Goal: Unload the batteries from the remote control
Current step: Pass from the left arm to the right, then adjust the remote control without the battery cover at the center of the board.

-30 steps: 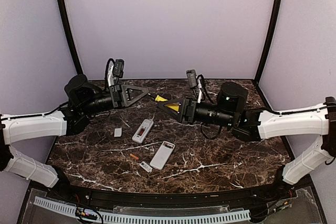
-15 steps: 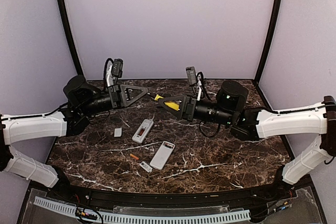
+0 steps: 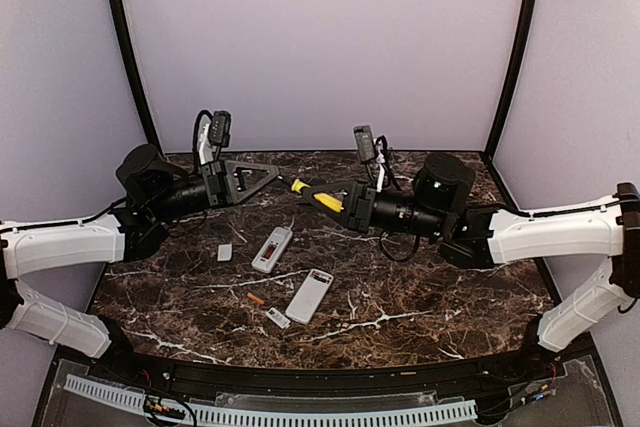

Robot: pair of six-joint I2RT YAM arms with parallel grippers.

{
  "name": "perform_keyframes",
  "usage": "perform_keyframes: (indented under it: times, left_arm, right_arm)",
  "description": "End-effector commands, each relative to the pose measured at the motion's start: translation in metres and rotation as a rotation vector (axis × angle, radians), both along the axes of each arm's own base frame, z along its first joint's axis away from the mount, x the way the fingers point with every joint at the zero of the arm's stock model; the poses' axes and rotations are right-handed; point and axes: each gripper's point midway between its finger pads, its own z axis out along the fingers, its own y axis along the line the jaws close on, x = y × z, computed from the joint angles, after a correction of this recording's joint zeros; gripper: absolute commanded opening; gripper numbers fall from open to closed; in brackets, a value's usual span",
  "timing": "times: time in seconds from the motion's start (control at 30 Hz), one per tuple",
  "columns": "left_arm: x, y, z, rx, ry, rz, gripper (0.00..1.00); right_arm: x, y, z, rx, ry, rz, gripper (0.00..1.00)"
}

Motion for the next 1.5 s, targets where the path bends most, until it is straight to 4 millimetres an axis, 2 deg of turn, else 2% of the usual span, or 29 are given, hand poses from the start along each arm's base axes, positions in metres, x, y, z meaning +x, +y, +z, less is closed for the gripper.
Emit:
perform_keyframes:
  times: [0.0, 0.07, 0.1, 0.13, 0.17, 0.2, 0.23, 0.3, 0.37, 0.47, 0.57, 0.73, 0.87, 0.97, 1.17, 1.47]
  left_arm:
    - [0.000, 0.001, -0.015, 0.050, -0.003, 0.024, 0.00]
    - [0.001, 0.002, -0.021, 0.075, 0.013, 0.036, 0.08]
    - [0.002, 0.003, -0.022, 0.085, 0.010, 0.047, 0.21]
    - [0.003, 0.004, -0.032, 0.119, 0.037, 0.055, 0.28]
    - [0.005, 0.007, -0.032, 0.133, 0.024, 0.080, 0.42]
    - [0.005, 0.009, -0.045, 0.178, 0.058, 0.092, 0.49]
    - [0.008, 0.014, -0.045, 0.194, 0.041, 0.134, 0.59]
    - [0.013, 0.023, -0.063, 0.283, 0.066, 0.201, 0.69]
    - [0.019, 0.033, -0.085, 0.395, 0.094, 0.262, 0.73]
    - [0.025, 0.044, -0.124, 0.563, 0.170, 0.306, 0.74]
    - [0.025, 0.043, -0.156, 0.621, 0.239, 0.289, 0.74]
    - [0.030, 0.025, -0.192, 0.643, 0.318, 0.244, 0.74]
    - [0.037, 0.014, -0.206, 0.675, 0.331, 0.229, 0.74]
    - [0.040, 0.002, -0.222, 0.700, 0.351, 0.203, 0.74]
    - [0.043, -0.014, -0.249, 0.724, 0.405, 0.152, 0.74]
    - [0.043, -0.041, -0.269, 0.746, 0.425, 0.092, 0.73]
  right_arm:
    - [0.001, -0.005, 0.018, 0.047, -0.026, -0.031, 0.02]
    - [0.001, -0.007, 0.018, 0.043, -0.029, -0.043, 0.00]
    - [0.001, -0.008, 0.017, 0.038, -0.030, -0.047, 0.00]
    - [0.002, -0.011, 0.018, 0.033, -0.033, -0.060, 0.00]
    - [0.003, -0.013, 0.017, 0.024, -0.033, -0.072, 0.00]
    - [0.004, -0.015, 0.017, 0.014, -0.036, -0.086, 0.00]
    - [0.007, -0.018, 0.015, -0.005, -0.032, -0.108, 0.00]
    - [0.015, -0.026, 0.008, -0.059, -0.021, -0.170, 0.00]
    - [0.024, -0.035, -0.003, -0.132, -0.006, -0.235, 0.00]
    - [0.034, -0.054, -0.021, -0.231, 0.026, -0.313, 0.00]
    - [0.044, -0.073, -0.034, -0.290, 0.056, -0.380, 0.00]
    - [0.058, -0.102, -0.060, -0.387, 0.125, -0.517, 0.00]
    - [0.062, -0.119, -0.082, -0.452, 0.192, -0.596, 0.00]
    - [0.059, -0.119, -0.089, -0.448, 0.215, -0.588, 0.00]
    - [0.059, -0.121, -0.096, -0.471, 0.224, -0.591, 0.00]
    - [0.062, -0.120, -0.102, -0.487, 0.231, -0.605, 0.00]
